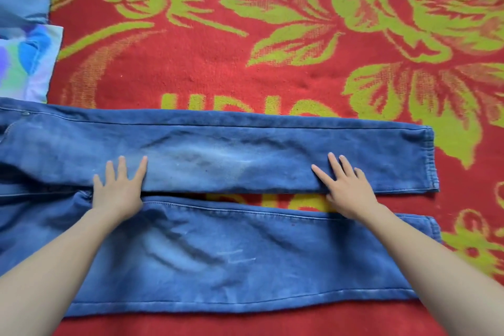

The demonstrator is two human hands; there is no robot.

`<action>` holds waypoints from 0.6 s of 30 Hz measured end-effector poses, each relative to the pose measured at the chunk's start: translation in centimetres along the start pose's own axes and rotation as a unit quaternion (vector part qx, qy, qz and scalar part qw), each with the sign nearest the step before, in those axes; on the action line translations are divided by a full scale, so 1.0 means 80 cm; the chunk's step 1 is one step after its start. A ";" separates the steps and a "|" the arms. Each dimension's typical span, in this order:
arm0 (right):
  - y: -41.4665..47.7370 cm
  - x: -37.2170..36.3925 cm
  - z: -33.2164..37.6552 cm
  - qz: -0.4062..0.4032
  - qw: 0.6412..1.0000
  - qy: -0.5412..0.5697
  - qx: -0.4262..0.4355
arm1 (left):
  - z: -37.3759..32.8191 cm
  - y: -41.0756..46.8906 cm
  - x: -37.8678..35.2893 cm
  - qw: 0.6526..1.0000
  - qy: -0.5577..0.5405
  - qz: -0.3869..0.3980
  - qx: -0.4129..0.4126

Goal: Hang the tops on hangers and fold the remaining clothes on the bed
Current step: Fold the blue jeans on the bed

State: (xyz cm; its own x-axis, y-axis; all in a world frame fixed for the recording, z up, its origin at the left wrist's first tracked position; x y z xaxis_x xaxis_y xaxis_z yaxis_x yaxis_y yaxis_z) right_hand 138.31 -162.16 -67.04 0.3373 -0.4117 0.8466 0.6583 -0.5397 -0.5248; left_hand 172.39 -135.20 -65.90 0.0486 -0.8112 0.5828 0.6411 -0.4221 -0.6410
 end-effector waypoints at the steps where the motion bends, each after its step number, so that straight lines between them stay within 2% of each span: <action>1: 0.002 -0.009 0.000 0.056 0.998 0.001 -0.027 | 0.006 -0.003 0.002 1.000 -0.010 -0.009 0.015; 3: 0.003 -0.009 0.000 0.138 0.987 0.005 -0.081 | 0.023 -0.006 -0.003 0.999 -0.027 -0.020 0.040; 5: 0.004 -0.003 0.006 0.154 0.983 0.009 -0.102 | 0.050 -0.016 -0.015 0.995 -0.060 -0.023 0.072; 7: 0.008 0.012 0.019 0.134 0.983 -0.002 -0.127 | 0.081 -0.022 -0.031 0.988 -0.093 -0.047 0.111; 8: 0.011 0.020 0.032 0.088 0.988 -0.012 -0.123 | 0.097 -0.022 -0.039 0.984 -0.110 -0.051 0.127; 10: 0.019 0.034 0.078 -0.042 0.997 -0.014 -0.065 | 0.127 -0.022 -0.057 0.979 -0.141 -0.054 0.139; 12: 0.020 0.035 0.139 -0.091 0.996 0.004 0.019 | 0.147 -0.018 -0.074 0.982 -0.133 -0.058 0.123; 15: 0.017 0.024 0.246 -0.116 0.986 0.044 0.113 | 0.178 -0.005 -0.091 0.990 -0.089 -0.074 0.080; 18: 0.029 0.016 0.332 -0.083 0.987 0.095 0.099 | 0.232 0.016 -0.094 0.982 -0.115 -0.131 0.069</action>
State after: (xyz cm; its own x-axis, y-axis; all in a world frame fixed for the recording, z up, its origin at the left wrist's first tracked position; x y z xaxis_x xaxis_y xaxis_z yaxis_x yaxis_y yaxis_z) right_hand 158.17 -144.43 -64.81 0.0935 -0.4707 0.8773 0.8183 -0.4657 -0.3370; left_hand 187.07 -122.11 -61.83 0.0299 -0.5617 0.8268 0.7514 -0.5328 -0.3891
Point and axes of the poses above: each hand's wrist, its own y-axis towards the middle knuckle, its own x-axis out of the back of the hand, z = x × y, the point moved 6 cm from there along y, towards the middle knuckle, and after that the axes turned 12 degrees about y, right-handed, at the moved point
